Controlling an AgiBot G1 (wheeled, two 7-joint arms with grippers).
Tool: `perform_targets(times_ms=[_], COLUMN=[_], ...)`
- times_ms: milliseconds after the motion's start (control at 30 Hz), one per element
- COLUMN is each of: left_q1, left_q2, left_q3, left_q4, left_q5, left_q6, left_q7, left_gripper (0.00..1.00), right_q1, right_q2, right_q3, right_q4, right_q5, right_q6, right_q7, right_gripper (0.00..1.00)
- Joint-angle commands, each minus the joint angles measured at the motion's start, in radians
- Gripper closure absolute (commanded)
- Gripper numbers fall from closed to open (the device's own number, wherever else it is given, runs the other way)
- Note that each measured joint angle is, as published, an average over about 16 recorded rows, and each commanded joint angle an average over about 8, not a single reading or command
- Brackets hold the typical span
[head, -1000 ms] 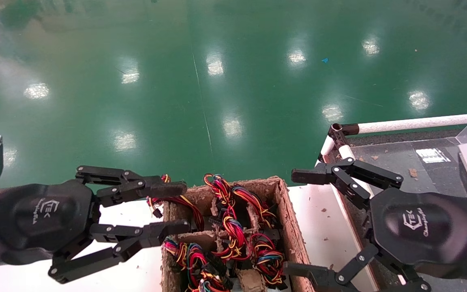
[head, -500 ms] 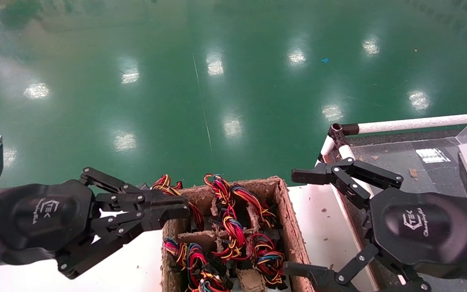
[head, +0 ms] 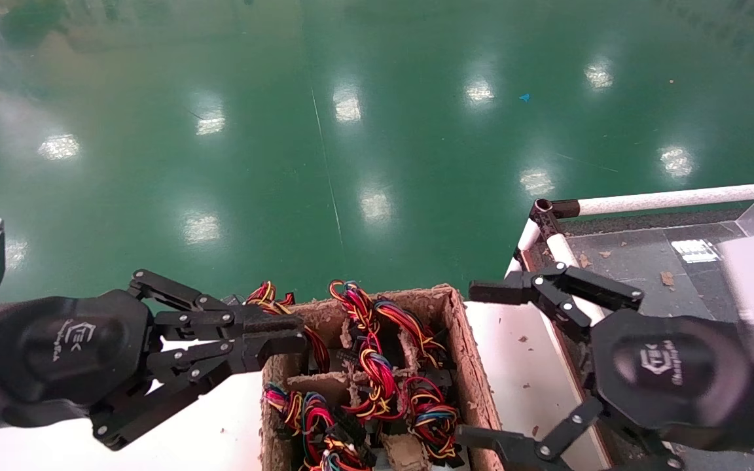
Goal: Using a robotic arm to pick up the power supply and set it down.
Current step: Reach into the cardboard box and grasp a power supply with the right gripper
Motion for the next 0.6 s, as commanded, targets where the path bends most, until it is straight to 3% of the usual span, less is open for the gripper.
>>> perform_targets(times_ms=[33,267,600], left_q1=[0.0,0.0,0.0], left_q2=[0.0,0.0,0.0], left_q3=[0.0,0.0,0.0], left_q4=[0.0,0.0,0.0], left_q5=[0.0,0.0,0.0], left_q6=[0.0,0.0,0.0], left_q7=[0.0,0.0,0.0], left_gripper=[0.0,0.0,0.0], right_q1=[0.005,0.062,0.16], right_q2=[0.001,-0.017,-0.095], right_q3=[-0.006,-0.082,-0.227], right_q4=[-0.003,0.022,-0.001], right_q5=[-0.017,-0.183,-0.436], right_q6=[0.004,0.042,0.004], right_q7=[0.002,0.07,0.157], right_gripper=[0.0,0.0,0.02])
